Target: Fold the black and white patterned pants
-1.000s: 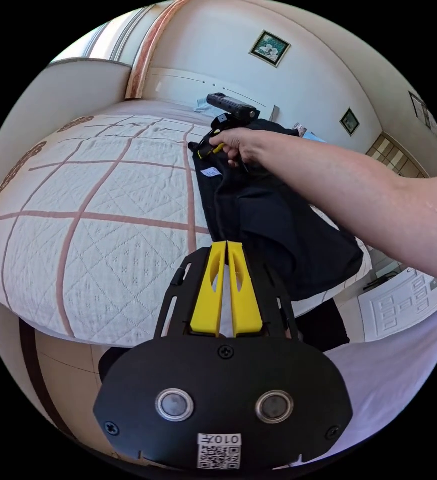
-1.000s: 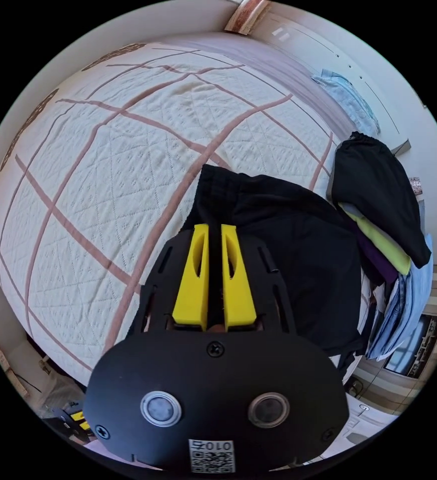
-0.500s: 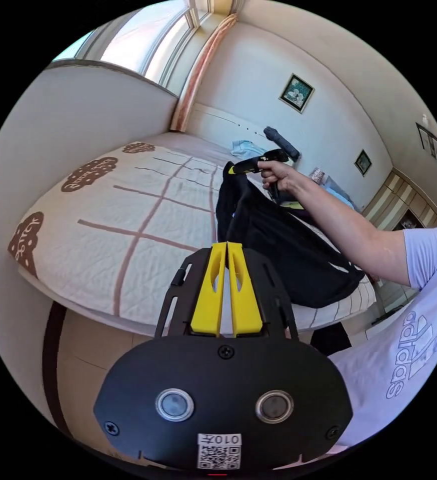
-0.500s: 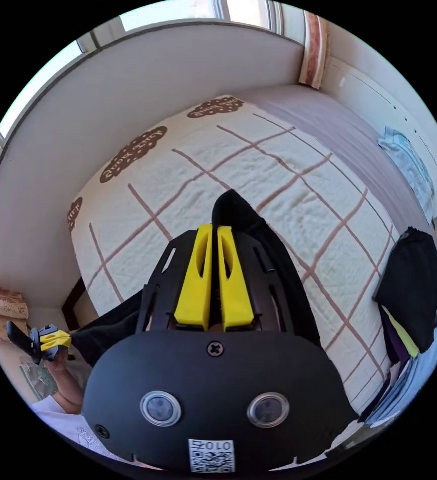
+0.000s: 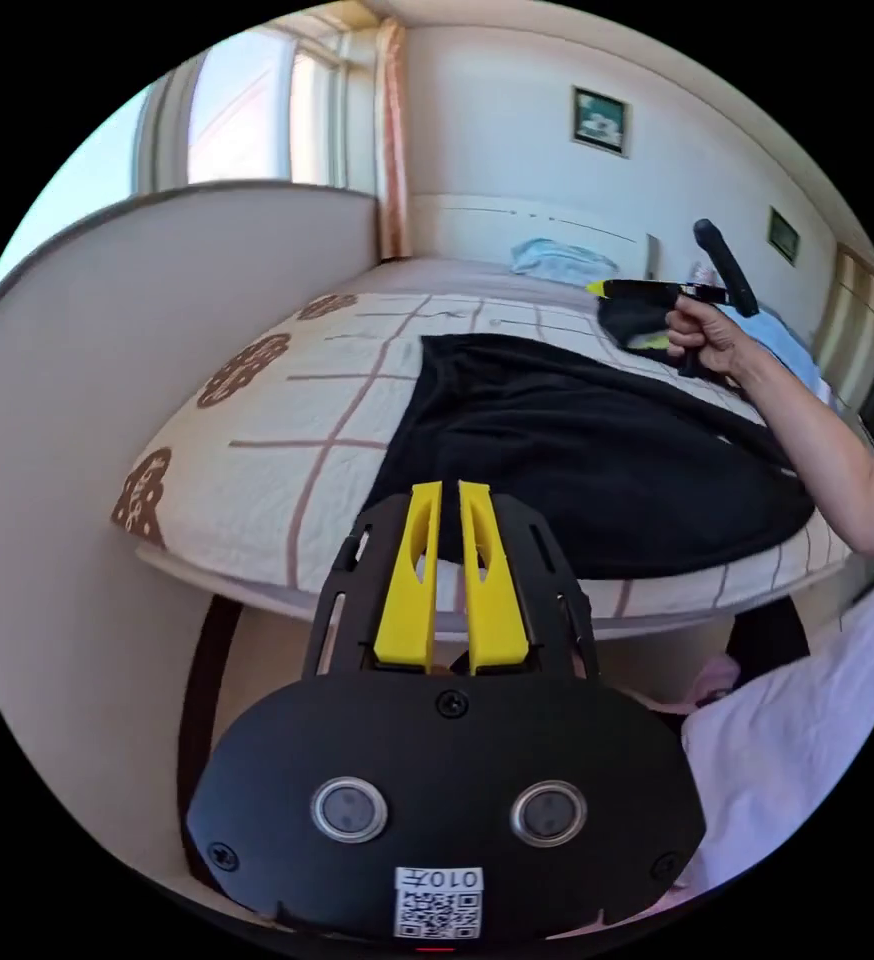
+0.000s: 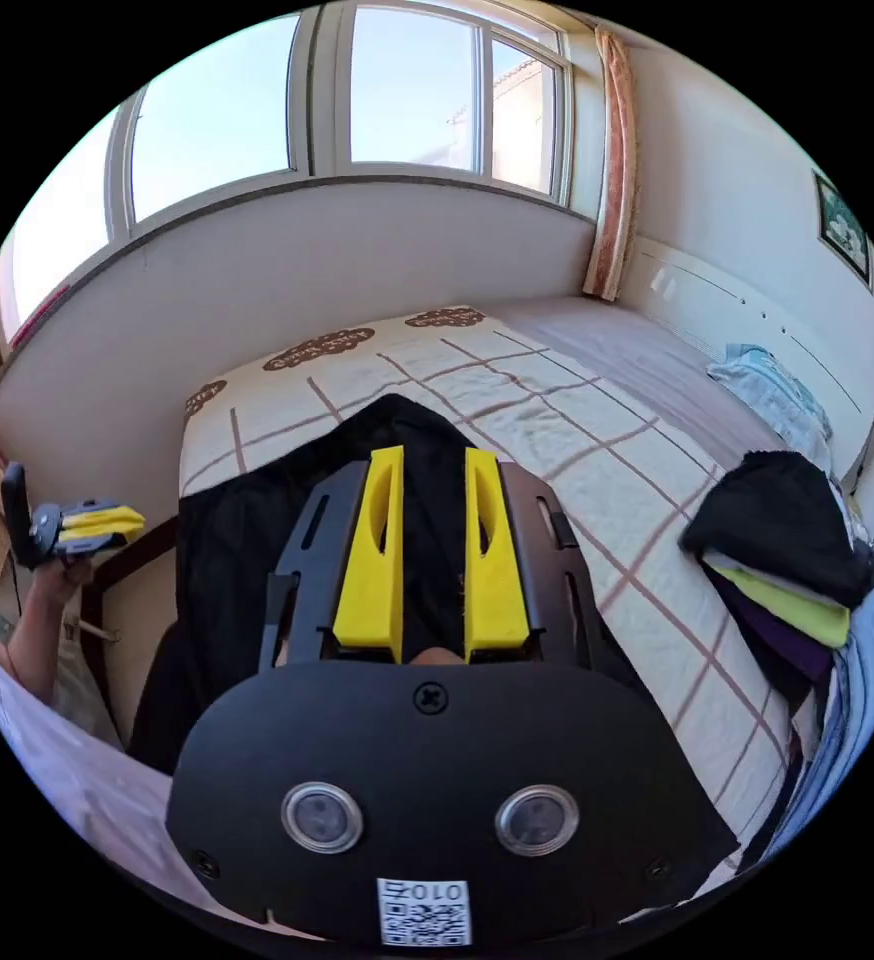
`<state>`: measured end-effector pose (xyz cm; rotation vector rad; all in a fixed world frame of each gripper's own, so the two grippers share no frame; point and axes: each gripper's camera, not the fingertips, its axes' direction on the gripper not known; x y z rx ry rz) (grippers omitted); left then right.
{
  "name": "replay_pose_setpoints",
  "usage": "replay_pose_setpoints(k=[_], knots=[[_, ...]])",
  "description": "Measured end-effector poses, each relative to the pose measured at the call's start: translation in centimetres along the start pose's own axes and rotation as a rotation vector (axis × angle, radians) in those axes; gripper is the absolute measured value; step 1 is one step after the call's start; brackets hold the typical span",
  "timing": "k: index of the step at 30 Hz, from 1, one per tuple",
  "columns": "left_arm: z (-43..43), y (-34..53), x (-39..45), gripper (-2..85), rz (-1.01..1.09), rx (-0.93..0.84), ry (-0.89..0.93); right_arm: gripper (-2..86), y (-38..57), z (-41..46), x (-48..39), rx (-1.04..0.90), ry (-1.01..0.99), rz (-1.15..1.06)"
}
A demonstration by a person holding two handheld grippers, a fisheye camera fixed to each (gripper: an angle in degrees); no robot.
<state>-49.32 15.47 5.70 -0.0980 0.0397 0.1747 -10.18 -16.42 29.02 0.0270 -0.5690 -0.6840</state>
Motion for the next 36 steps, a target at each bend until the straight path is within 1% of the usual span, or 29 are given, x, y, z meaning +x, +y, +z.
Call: replay_pose_setpoints(k=[1, 2, 3, 4, 5, 6, 7, 8, 9, 10, 11, 13, 15, 17, 18, 19, 21, 25, 28, 32, 35, 36], knots=[[0.5, -0.6, 1.9, 3.7, 0.060, -0.004, 0.027, 9.0, 5.1, -2.7, 2.0, -0.042, 0.067, 0.045], [1.8, -1.7, 5.8, 4.0, 0.163, -0.018, 0.073, 9.1, 7.6, -4.1, 3.0, -0.067, 0.108, 0.072], [3.3, -2.6, 9.5, 4.3, 0.251, -0.037, 0.143, 9.2, 12.6, -7.0, 4.9, -0.103, 0.194, 0.144], [4.1, -3.0, 11.2, 4.5, 0.288, -0.050, 0.176, 9.6, 17.2, -10.2, 6.8, -0.130, 0.265, 0.228], [5.5, -3.8, 14.8, 4.8, 0.351, -0.068, 0.224, 9.8, 19.4, -11.8, 7.7, -0.138, 0.299, 0.269], [6.7, -4.6, 18.0, 5.0, 0.399, -0.075, 0.267, 10.2, 23.6, -14.9, 9.5, -0.152, 0.378, 0.358], [7.2, -5.0, 19.4, 5.1, 0.416, -0.079, 0.291, 10.5, 27.5, -17.8, 11.5, -0.176, 0.459, 0.460], [8.1, -6.0, 22.0, 5.2, 0.433, -0.087, 0.339, 10.6, 29.3, -19.1, 12.6, -0.190, 0.485, 0.512], [8.9, -7.1, 24.1, 5.2, 0.436, -0.084, 0.387, 10.7, 32.8, -21.4, 14.8, -0.210, 0.514, 0.625], [9.3, -7.7, 25.1, 5.1, 0.434, -0.083, 0.408, 10.8, 35.9, -23.4, 16.9, -0.207, 0.504, 0.712], [10.1, -8.9, 27.1, 5.1, 0.445, -0.091, 0.440, 10.8, 37.4, -24.2, 17.8, -0.195, 0.486, 0.748], [11.1, -10.7, 30.1, 5.0, 0.480, -0.103, 0.450, 11.0, 42.0, -25.8, 21.6, -0.151, 0.323, 0.861], [12.9, -12.3, 33.9, 5.0, 0.535, -0.159, 0.470, 11.2, 44.3, -25.6, 24.0, -0.121, 0.211, 0.896], [13.9, -12.7, 36.4, 5.0, 0.567, -0.201, 0.484, 11.2, 45.9, -24.9, 25.9, -0.106, 0.154, 0.892], [14.1, -12.5, 37.7, 5.0, 0.581, -0.219, 0.507, 11.0, 46.6, -23.9, 27.1, -0.145, 0.122, 0.882], [14.2, -12.4, 38.3, 5.0, 0.586, -0.231, 0.515, 10.7, 47.0, -22.8, 28.0, -0.213, 0.115, 0.837], [14.0, -11.5, 40.2, 4.9, 0.619, -0.253, 0.501, 10.2, 47.4, -21.4, 28.7, -0.289, 0.123, 0.748], [13.5, -11.1, 40.6, 4.7, 0.567, -0.268, 0.501, 7.6, 48.6, -20.1, 27.9, -0.406, 0.120, 0.565], [13.5, -11.5, 40.7, 4.6, 0.536, -0.274, 0.470, 4.9, 50.1, -21.7, 26.5, -0.358, 0.128, 0.502], [13.6, -12.3, 41.7, 4.6, 0.524, -0.261, 0.462, 2.8, 52.9, -24.3, 27.1, -0.289, 0.074, 0.530], [13.6, -12.8, 42.4, 4.4, 0.523, -0.253, 0.456, 2.2, 54.9, -28.2, 28.3, -0.153, 0.047, 0.590], [13.3, -12.9, 42.6, 4.3, 0.521, -0.238, 0.456, 2.1, 55.5, -30.5, 28.5, -0.080, 0.047, 0.601]])
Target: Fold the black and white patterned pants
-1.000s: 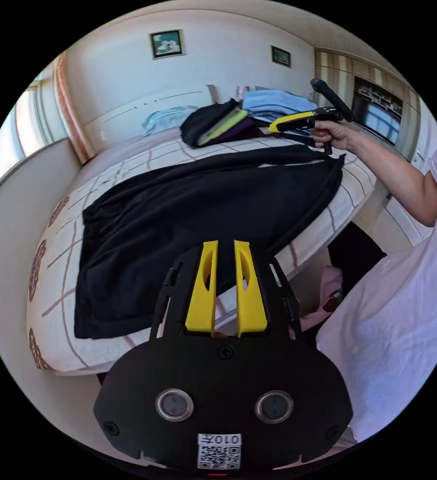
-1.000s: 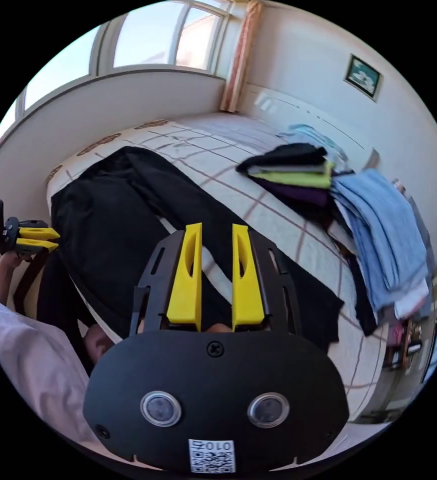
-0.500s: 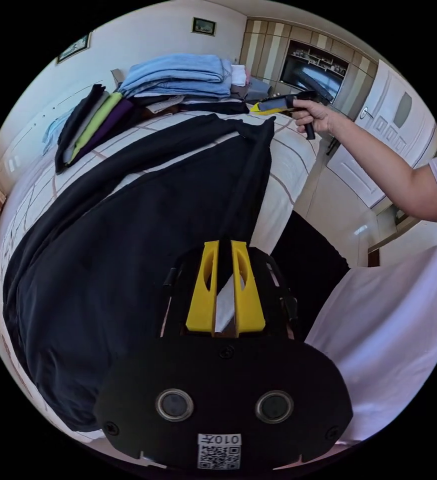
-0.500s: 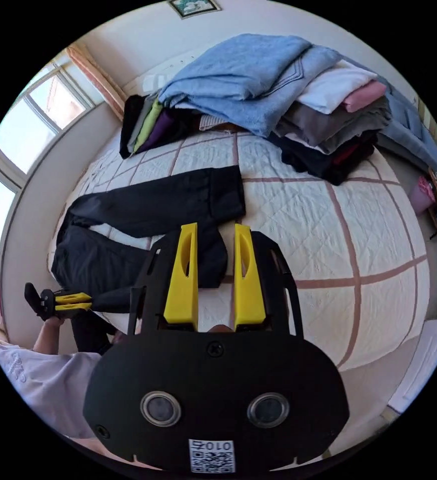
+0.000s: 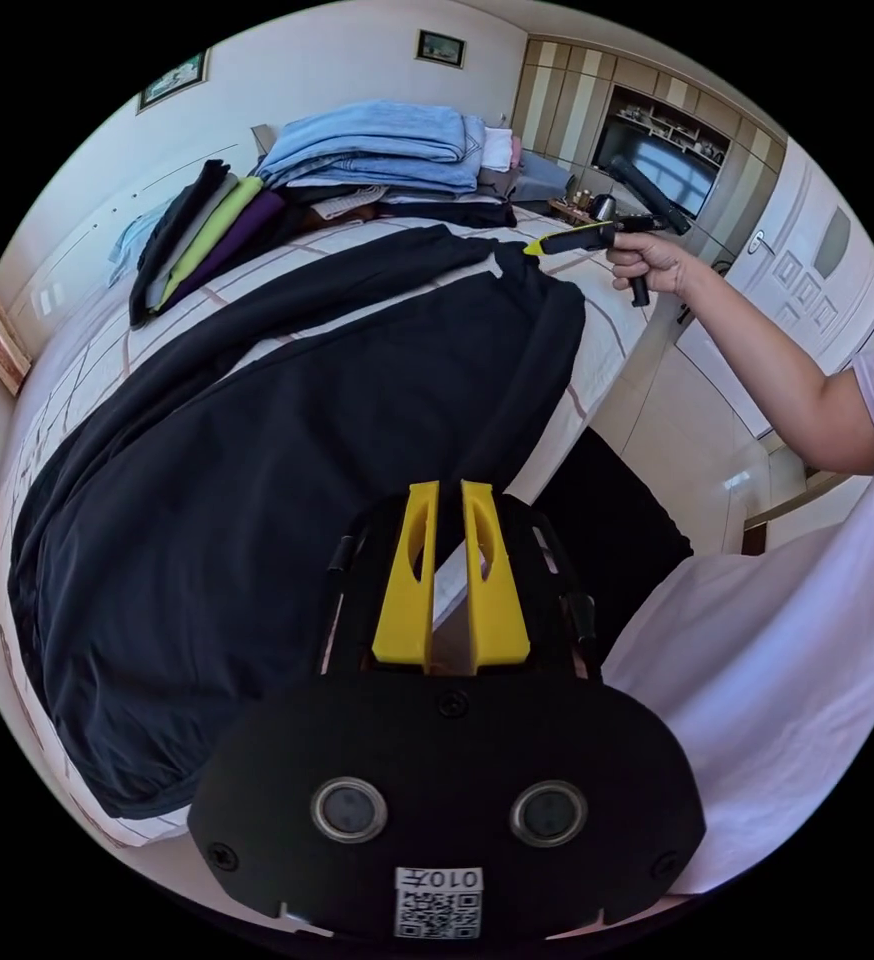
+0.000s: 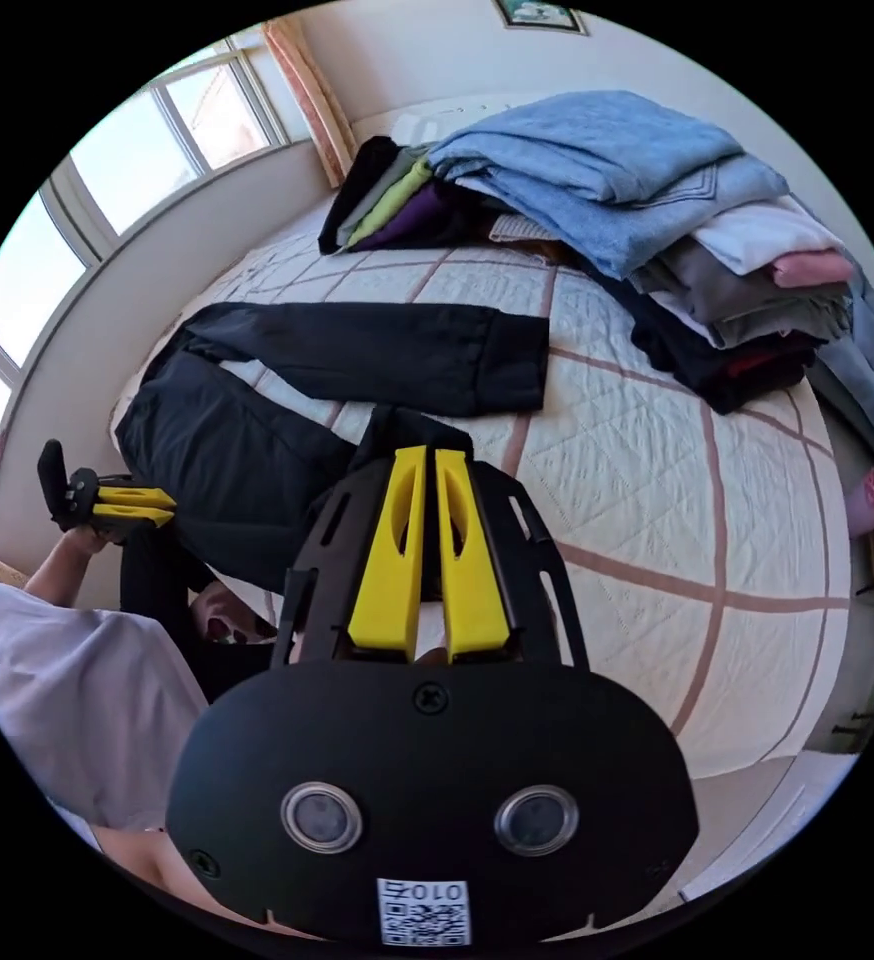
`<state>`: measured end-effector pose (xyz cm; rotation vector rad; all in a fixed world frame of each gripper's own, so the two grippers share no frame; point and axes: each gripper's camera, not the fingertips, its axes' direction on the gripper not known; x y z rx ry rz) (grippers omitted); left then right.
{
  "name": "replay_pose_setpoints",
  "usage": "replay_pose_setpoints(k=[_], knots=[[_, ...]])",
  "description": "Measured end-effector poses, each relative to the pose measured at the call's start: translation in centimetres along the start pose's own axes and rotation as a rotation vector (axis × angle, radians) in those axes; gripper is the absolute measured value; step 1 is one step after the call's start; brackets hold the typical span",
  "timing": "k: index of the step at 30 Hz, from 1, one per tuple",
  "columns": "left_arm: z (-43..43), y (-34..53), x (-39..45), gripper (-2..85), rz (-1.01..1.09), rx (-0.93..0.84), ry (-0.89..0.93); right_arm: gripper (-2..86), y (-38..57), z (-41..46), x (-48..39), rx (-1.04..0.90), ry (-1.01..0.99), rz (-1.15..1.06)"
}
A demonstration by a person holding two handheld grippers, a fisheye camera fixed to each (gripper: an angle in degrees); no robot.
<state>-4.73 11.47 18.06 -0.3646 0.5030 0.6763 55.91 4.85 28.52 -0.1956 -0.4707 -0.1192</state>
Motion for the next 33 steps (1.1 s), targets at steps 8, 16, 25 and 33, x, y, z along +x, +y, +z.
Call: replay_pose_setpoints(k=[8, 16, 25, 33], knots=[[1.0, -0.2, 0.2, 4.0, -0.022, -0.008, 0.030, 3.4, 4.8, -1.3, 8.0, -0.058, 0.000, 0.268], [-0.5, -0.1, 0.4, 3.7, -0.010, 0.059, -0.036, 9.4, 6.8, -4.4, 7.2, 0.160, 0.159, 0.233], [0.0, 0.8, -2.1, 2.5, -0.088, 0.113, 0.039, 8.7, 8.6, 0.6, 7.6, 0.008, -0.035, 0.109], [0.2, 1.0, -2.7, 2.2, -0.115, 0.115, 0.039, 4.6, 6.0, -0.3, 10.1, -0.265, 0.062, 0.231]])
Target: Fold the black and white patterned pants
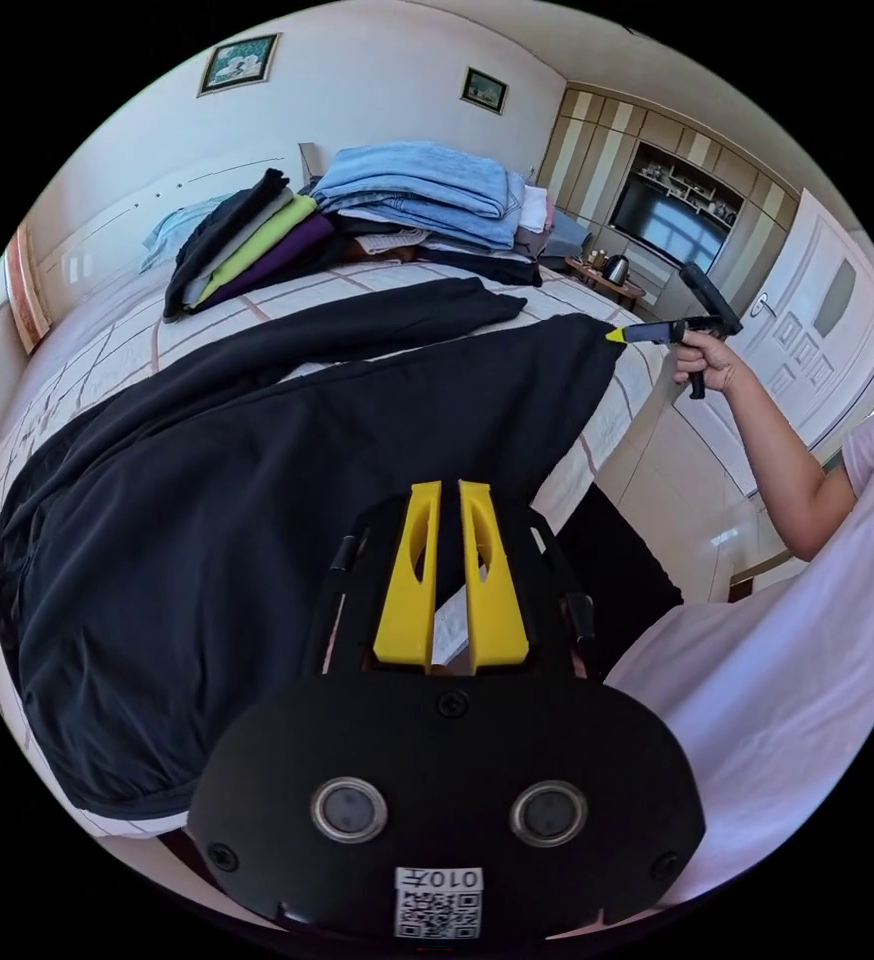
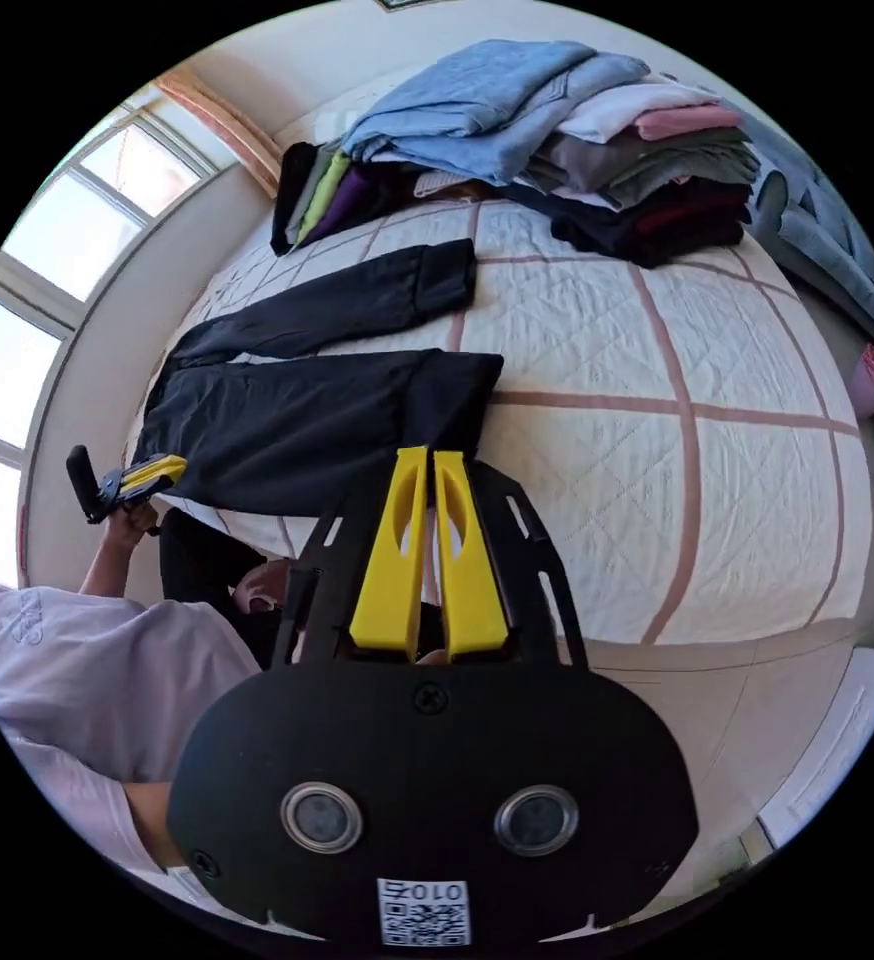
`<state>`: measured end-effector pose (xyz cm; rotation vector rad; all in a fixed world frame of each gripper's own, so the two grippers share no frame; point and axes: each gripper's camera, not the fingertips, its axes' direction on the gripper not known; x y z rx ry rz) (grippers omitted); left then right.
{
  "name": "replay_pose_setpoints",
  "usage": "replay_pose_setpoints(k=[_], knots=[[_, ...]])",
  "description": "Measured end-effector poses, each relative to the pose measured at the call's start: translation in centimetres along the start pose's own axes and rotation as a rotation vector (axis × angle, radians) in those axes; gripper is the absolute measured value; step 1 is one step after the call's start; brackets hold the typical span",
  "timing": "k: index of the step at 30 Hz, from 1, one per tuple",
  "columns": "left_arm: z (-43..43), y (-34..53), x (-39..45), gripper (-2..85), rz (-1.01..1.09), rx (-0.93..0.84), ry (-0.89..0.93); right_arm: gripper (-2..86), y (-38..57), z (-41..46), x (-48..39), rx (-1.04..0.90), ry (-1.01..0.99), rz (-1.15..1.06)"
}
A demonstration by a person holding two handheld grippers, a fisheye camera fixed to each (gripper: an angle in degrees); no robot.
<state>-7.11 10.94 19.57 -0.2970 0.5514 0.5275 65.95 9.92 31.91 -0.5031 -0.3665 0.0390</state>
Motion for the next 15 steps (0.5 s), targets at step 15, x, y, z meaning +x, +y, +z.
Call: replay_pose_setpoints(k=[15], knots=[[-4.7, 1.4, 0.1, 2.8, -0.056, 0.059, -0.199, 9.9, -17.5, 5.4, -5.9, 0.026, 0.146, 0.009]])
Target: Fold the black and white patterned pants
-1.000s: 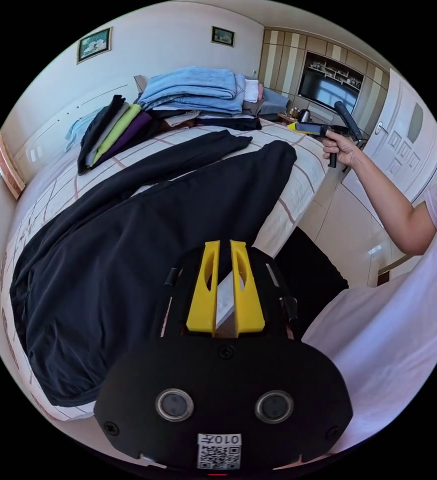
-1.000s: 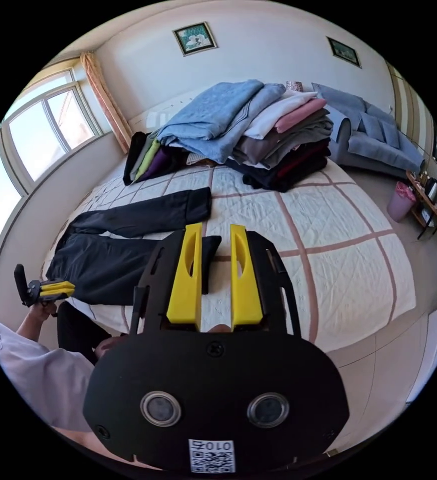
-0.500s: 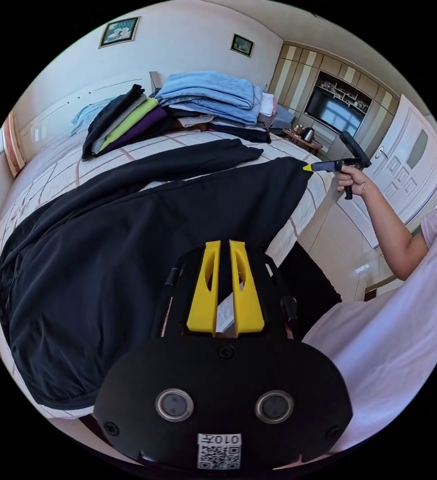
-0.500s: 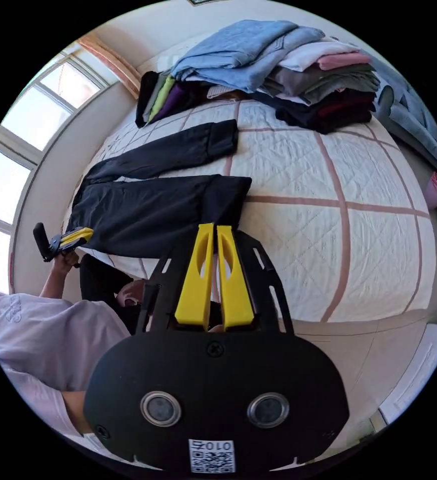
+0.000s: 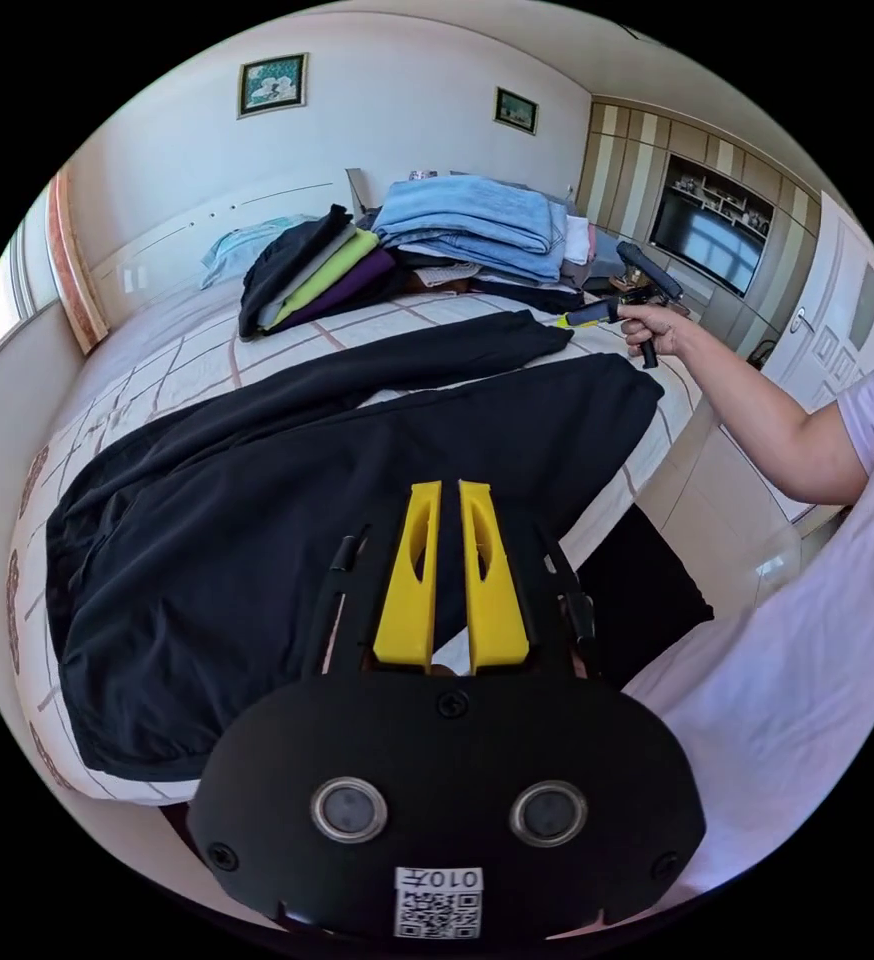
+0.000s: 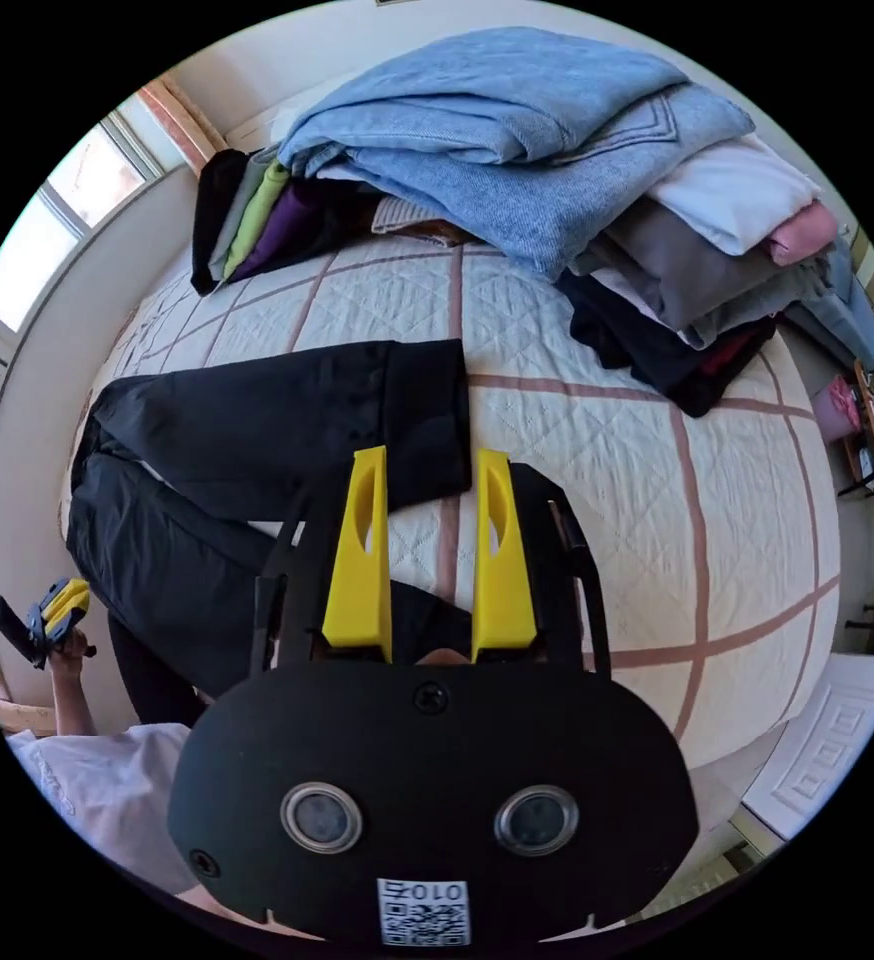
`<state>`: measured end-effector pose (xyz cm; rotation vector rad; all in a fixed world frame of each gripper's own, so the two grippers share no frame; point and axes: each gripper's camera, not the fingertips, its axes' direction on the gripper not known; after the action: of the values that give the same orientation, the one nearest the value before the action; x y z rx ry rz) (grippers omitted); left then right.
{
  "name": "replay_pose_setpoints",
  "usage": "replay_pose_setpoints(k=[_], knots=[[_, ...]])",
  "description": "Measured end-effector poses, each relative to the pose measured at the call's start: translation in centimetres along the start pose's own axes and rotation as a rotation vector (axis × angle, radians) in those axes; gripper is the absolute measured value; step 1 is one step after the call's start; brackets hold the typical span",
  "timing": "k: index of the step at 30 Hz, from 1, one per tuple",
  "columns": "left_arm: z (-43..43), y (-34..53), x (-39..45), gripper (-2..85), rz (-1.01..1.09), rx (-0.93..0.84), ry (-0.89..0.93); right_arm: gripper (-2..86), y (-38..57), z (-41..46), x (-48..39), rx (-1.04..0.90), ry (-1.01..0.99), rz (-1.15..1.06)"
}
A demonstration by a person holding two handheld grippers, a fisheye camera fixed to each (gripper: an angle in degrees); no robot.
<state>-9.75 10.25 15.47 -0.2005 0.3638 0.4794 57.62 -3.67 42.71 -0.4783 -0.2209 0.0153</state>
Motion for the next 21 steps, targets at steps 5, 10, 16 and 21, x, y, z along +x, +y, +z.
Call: replay_pose_setpoints(k=[5, 10, 16, 21], knots=[[-0.4, -1.3, -1.7, 3.6, 0.048, -0.027, -0.177, 3.2, -0.9, -1.7, -1.9, 0.041, 0.084, -0.074], [1.2, -7.7, -5.1, 4.7, 0.148, -0.030, -0.254, 2.0, -2.5, -6.3, -1.5, 0.144, 0.071, -0.078], [8.8, -12.2, -6.7, 5.6, 0.217, -0.155, -0.204, 2.7, -4.8, -4.1, -0.9, 0.075, 0.160, 0.033], [11.3, -13.2, -5.7, 6.1, 0.297, -0.147, -0.200, 7.6, -4.7, -0.9, -1.8, 0.078, 0.279, -0.018]])
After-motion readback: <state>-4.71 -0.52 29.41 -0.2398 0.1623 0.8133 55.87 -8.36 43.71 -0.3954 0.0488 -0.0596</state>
